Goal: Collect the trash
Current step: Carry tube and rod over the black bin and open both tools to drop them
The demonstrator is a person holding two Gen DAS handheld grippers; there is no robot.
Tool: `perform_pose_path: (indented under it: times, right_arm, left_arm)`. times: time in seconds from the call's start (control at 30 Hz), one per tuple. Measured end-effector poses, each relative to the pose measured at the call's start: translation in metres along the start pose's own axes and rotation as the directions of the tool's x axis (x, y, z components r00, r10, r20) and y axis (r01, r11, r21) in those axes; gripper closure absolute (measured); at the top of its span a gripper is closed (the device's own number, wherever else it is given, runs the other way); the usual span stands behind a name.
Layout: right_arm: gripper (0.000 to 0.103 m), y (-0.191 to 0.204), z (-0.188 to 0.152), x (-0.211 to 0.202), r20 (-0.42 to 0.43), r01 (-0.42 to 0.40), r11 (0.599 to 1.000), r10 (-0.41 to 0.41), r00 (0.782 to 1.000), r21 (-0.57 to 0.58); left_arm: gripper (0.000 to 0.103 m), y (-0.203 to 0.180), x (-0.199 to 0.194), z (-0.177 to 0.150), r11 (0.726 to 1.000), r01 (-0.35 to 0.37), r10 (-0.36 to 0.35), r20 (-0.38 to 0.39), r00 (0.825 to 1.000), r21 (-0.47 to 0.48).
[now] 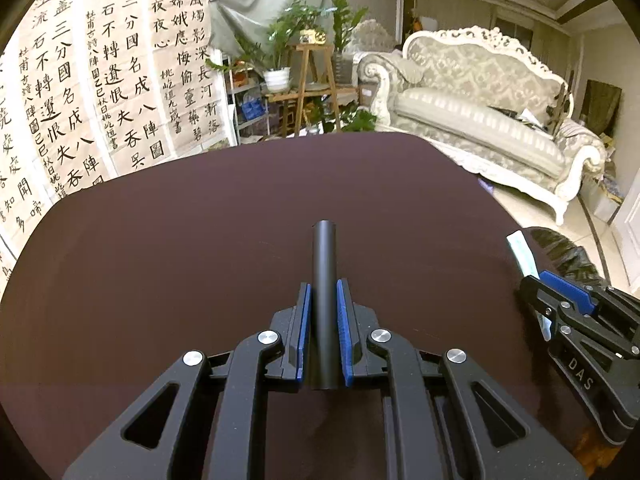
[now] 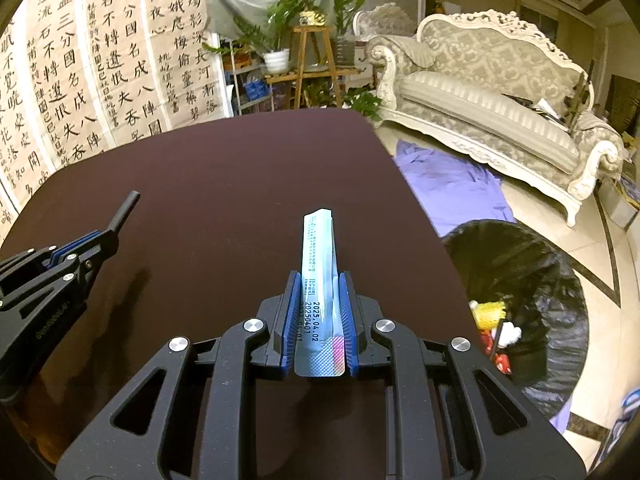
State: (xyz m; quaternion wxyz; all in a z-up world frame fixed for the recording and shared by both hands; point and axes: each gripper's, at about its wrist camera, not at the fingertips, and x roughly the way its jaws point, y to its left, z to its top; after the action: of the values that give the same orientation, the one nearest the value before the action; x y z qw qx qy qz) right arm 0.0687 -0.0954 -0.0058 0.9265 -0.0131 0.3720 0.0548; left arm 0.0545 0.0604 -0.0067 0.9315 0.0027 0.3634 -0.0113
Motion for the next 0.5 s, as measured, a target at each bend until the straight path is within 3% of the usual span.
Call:
perform_pose_path:
  times: [0.27, 0.5]
  right_arm:
    - [0.084, -0.038, -0.008, -0.045, 0.086, 0.050, 0.997, -0.055, 0.995, 0.061]
    - [0.084, -0.086, -0.013, -0.079, 0.184, 0.171, 0.978, -0.191, 0.964, 0.122]
  left_arm:
    - [0.089, -0.031, -0.034, 0.001, 0.998, 0.058, -0.060, 0.089, 0.994, 0.025]
    - [0.089, -0.083, -0.046, 0.010, 0.987, 0.112, -0.129, 0.161, 0.979, 0.111]
